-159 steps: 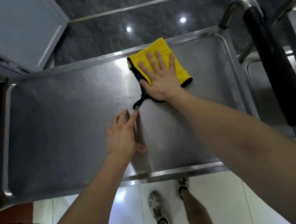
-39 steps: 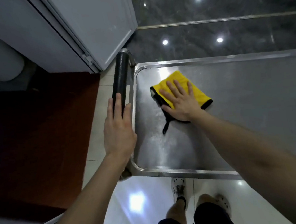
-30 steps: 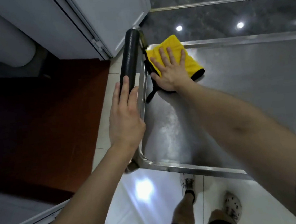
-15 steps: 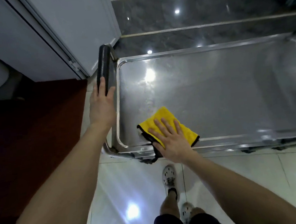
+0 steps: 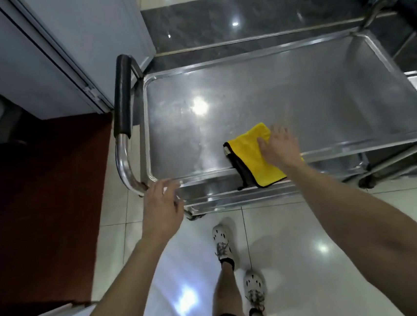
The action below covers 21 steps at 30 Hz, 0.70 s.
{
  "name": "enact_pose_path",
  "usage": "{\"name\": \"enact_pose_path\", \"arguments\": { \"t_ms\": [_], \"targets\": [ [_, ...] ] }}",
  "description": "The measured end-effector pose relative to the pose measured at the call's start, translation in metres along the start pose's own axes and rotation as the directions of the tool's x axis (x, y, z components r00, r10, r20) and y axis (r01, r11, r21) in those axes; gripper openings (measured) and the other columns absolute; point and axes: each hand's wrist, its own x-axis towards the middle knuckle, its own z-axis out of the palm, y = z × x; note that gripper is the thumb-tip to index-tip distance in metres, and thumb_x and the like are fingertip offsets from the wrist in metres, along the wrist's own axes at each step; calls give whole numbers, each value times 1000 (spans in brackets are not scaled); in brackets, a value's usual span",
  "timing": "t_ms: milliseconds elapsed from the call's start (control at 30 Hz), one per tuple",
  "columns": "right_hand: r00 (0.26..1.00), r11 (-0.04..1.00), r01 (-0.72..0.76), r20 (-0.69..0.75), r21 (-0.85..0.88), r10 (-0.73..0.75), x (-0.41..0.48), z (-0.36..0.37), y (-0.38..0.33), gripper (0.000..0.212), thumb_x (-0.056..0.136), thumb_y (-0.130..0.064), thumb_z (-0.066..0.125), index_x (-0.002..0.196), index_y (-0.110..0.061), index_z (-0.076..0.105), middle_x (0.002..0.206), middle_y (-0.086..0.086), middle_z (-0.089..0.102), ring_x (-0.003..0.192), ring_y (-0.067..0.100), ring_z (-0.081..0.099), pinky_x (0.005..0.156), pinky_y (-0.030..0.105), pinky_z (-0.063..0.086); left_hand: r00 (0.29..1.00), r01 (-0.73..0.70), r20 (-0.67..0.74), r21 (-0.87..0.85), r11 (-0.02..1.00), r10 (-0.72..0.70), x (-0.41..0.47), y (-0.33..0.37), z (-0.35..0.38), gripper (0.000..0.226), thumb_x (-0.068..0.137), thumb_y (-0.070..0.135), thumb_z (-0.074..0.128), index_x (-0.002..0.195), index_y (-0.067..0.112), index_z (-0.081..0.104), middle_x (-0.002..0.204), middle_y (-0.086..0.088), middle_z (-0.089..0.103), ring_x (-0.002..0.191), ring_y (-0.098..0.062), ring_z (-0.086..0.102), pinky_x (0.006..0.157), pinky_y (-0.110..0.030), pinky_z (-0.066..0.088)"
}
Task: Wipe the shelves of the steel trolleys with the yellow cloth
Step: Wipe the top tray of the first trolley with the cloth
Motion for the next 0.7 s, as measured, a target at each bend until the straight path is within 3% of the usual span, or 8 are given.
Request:
{"name": "enact_pose_path", "arguments": {
  "t_ms": [100,167,233,333,467,600,633,700],
  "targets": [
    [981,986,-154,131,58,145,19,-3,-13,45,99,-22,57,138,1,57,145,24,57,137,42,51,111,49,43,999,7,45,-30,1000,-5,-26,-6,11,40,90,14,81,129,19,72,132,-7,65,126,-32,59,114,-49,45],
    [970,981,-143,215,132,112,21,-5,-27,31,95,-17,59,121,-2,66,128,21,69,120,40,64,91,40,51,998,30,61,-80,996,-25,-29,-9,14,37,92,14,79,128,18,72,129,-6,67,123,-31,60,113,-48,47],
    [974,976,-76,225,204,29,4,-7,-40,27,95,-20,62,119,-10,65,116,15,71,109,36,67,80,35,46,995,65,90,-141,988,-53,-29,-9,15,36,94,15,78,129,16,71,126,-5,68,119,-29,61,109,-44,49],
    [977,960,144,120,240,-176,-41,-11,-50,24,91,-23,65,115,-20,62,110,10,64,102,35,61,78,35,41,988,112,136,-256,960,-79,-22,-2,12,43,94,17,81,135,16,68,132,-3,66,123,-26,61,105,-26,44],
    [925,886,335,70,320,-374,-108,-14,-58,27,84,-26,63,111,-27,61,105,2,53,89,29,54,73,33,33,980,133,184,-361,923,-70,-9,6,9,80,86,24,89,156,21,51,151,-2,57,142,-24,50,116,-41,46],
    [866,821,429,85,378,-492,-160,-10,-69,25,90,-19,71,114,-24,64,107,-4,54,90,20,53,75,36,43,964,158,259,-380,912,-59,-9,0,2,117,74,30,98,169,31,30,162,0,44,146,-18,43,115,-37,44],
    [862,802,426,81,419,-501,-171,-9,-75,24,91,-16,71,113,-23,65,108,-5,56,91,19,55,77,38,48,958,171,280,-395,903,-59,-13,-4,1,113,72,30,99,166,31,36,160,3,46,143,-17,46,111,-34,47],
    [868,773,398,69,494,-491,-193,-8,-85,21,91,-12,72,108,-22,65,107,-5,59,92,20,58,77,40,53,950,210,306,-461,862,-67,-25,-17,-4,74,74,27,98,140,33,66,139,10,64,126,-15,62,90,-23,53]
  ]
}}
